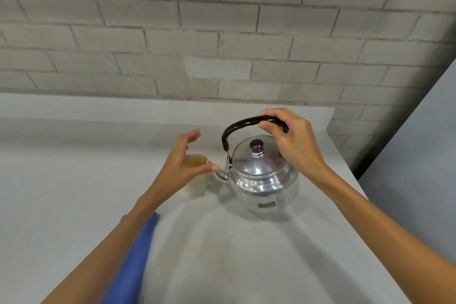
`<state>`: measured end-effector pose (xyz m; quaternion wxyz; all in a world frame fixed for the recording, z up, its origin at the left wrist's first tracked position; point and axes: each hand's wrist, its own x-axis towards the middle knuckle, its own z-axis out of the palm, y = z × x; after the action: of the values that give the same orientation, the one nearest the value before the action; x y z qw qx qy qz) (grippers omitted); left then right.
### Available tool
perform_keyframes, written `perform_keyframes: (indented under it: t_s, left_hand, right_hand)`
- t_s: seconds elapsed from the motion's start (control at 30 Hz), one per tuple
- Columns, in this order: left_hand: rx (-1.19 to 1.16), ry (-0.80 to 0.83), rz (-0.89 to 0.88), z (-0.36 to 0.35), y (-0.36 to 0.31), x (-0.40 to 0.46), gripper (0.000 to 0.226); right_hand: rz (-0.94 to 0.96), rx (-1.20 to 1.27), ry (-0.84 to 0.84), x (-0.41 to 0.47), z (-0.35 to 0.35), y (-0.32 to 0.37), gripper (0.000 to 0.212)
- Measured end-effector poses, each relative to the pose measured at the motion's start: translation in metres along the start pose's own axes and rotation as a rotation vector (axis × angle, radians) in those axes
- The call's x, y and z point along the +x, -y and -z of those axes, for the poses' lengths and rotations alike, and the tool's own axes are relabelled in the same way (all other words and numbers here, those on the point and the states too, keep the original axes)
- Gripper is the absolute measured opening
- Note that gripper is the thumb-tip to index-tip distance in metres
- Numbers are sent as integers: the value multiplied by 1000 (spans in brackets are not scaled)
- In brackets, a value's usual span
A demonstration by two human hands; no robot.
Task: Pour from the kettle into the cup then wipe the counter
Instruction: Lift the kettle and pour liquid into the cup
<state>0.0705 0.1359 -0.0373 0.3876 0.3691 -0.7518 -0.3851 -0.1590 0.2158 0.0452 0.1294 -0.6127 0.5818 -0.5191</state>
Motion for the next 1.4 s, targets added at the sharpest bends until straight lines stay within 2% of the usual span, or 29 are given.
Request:
perform_keyframes:
  t_s: [0.17, 0.33, 0.53, 0.73, 1.4]
  left_hand:
    - [52, -40, 151, 6, 46, -15, 116]
    - [-4, -6, 223, 7, 72, -19, 124]
    - [-106, 32, 253, 4, 82, -22, 110]
    - [-169, 32, 250, 2, 79, -24, 80]
    - [-195, 32, 236, 0, 84, -24, 75]
  right_hand:
    - [-2, -44, 33, 3, -6, 0, 14]
    - [12, -85, 68, 5, -14, 3, 15]
    - [35, -140, 78, 9, -18, 8, 17]
    - [92, -211, 93, 16, -16, 16, 18]
    - [100, -304, 140, 26, -3, 20, 19]
